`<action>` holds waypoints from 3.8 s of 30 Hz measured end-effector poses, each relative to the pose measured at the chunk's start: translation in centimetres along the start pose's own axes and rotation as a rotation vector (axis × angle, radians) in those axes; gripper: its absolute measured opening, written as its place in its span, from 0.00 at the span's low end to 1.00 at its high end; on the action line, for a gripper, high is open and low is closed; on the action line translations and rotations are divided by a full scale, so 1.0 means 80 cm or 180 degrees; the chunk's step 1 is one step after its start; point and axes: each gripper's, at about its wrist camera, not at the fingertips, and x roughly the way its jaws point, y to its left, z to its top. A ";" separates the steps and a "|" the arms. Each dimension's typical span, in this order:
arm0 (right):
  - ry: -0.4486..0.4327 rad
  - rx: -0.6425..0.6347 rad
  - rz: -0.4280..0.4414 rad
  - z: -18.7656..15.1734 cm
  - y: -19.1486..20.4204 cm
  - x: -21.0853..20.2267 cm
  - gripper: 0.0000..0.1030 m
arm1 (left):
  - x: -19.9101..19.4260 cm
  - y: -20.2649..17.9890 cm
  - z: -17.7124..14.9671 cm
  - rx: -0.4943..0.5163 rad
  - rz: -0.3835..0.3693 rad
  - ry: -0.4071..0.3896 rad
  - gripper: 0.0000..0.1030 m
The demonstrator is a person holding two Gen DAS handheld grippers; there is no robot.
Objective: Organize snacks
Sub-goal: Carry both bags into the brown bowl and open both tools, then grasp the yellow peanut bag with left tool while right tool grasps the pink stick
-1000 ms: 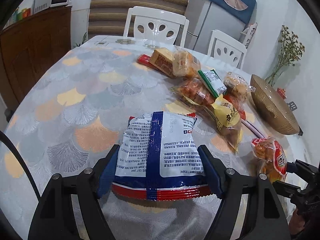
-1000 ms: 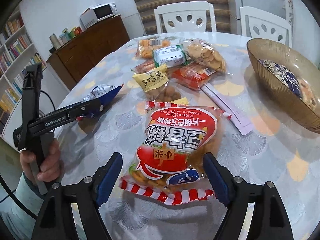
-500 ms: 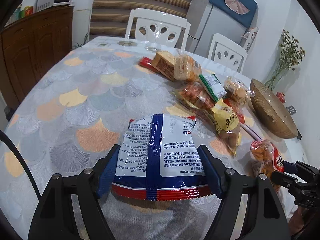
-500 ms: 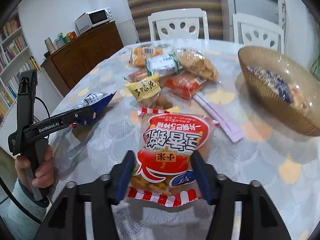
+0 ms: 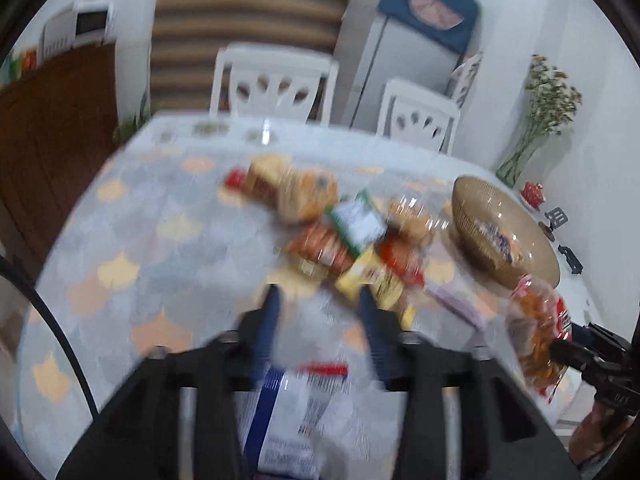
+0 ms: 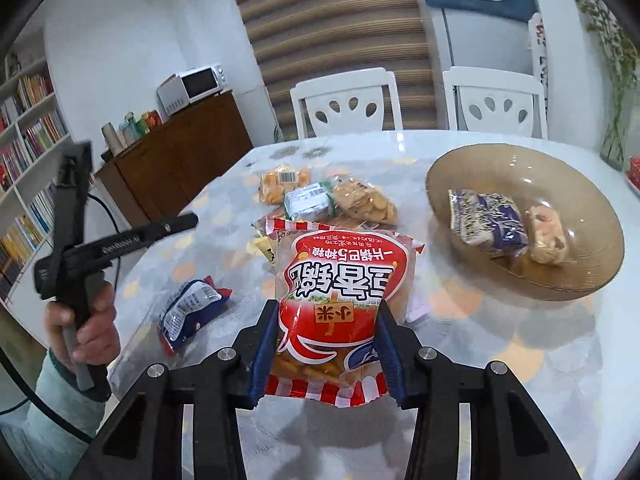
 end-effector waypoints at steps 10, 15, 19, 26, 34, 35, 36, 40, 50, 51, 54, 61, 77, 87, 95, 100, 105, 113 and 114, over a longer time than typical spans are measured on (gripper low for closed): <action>0.0250 0.0028 0.0139 -0.018 -0.008 0.033 0.43 | 0.044 0.007 -0.075 0.0369 0.0621 0.0669 0.82; 0.0218 -0.0010 0.0137 -0.022 -0.006 0.027 0.43 | 0.041 -0.009 -0.072 0.0475 0.0653 0.0542 0.54; 0.0069 -0.0013 0.0100 -0.015 -0.010 0.005 0.43 | 0.008 -0.052 -0.043 0.0593 0.0416 0.0202 0.54; -0.0435 0.0197 -0.0588 0.040 -0.063 -0.056 0.43 | 0.020 -0.167 0.053 0.0825 -0.0232 -0.0086 0.54; -0.0510 0.0999 -0.1328 0.121 -0.173 -0.052 0.43 | 0.101 -0.297 0.114 0.1058 -0.0579 -0.0156 0.58; -0.0484 0.1018 -0.1375 0.125 -0.180 -0.048 0.44 | 0.111 -0.304 0.119 0.1086 -0.0575 -0.0153 0.65; -0.0424 0.1045 -0.1428 0.130 -0.189 -0.042 0.48 | 0.120 -0.310 0.122 0.1093 -0.0587 -0.0112 0.74; -0.0470 0.1039 -0.1399 0.129 -0.191 -0.050 0.56 | 0.128 -0.292 0.124 0.0944 -0.0636 0.0013 0.75; -0.0350 0.0486 -0.0700 0.086 -0.110 -0.047 0.56 | 0.030 -0.153 0.079 0.0469 -0.0195 -0.0225 0.75; -0.0317 0.0389 -0.0586 0.080 -0.096 -0.044 0.56 | 0.023 -0.141 0.071 0.0433 -0.0129 -0.0229 0.75; -0.0172 0.0066 -0.0175 0.049 -0.046 -0.023 0.56 | 0.007 -0.089 0.031 0.0296 0.0199 -0.0227 0.75; 0.0067 -0.0160 0.0038 -0.004 -0.003 0.059 0.56 | 0.051 0.000 -0.045 -0.0169 0.0447 0.0108 0.75; 0.0160 0.0304 -0.0330 -0.022 -0.052 0.106 0.56 | 0.074 -0.008 -0.063 -0.0064 0.0419 0.0252 0.75; 0.0345 -0.0027 -0.0719 0.018 -0.046 0.134 0.56 | 0.118 -0.071 -0.016 -0.0344 0.0114 0.0537 0.75; 0.0457 0.0089 -0.0600 0.008 -0.060 0.159 0.48 | 0.169 -0.095 0.000 -0.0194 0.0471 0.0497 0.75; 0.0442 -0.0019 -0.0698 0.006 -0.051 0.163 0.31 | 0.160 -0.096 -0.009 -0.0011 0.0496 0.0450 0.57; 0.0492 -0.0194 -0.0697 -0.001 -0.030 0.159 0.21 | 0.131 -0.085 -0.026 0.0161 0.0329 0.0527 0.49; 0.0651 -0.0075 -0.0427 -0.040 -0.003 0.129 0.20 | 0.079 -0.079 -0.066 0.1011 -0.0169 0.0717 0.50; 0.0660 -0.0047 -0.0392 -0.041 -0.002 0.127 0.20 | 0.079 -0.078 -0.068 0.1052 -0.0188 0.0743 0.50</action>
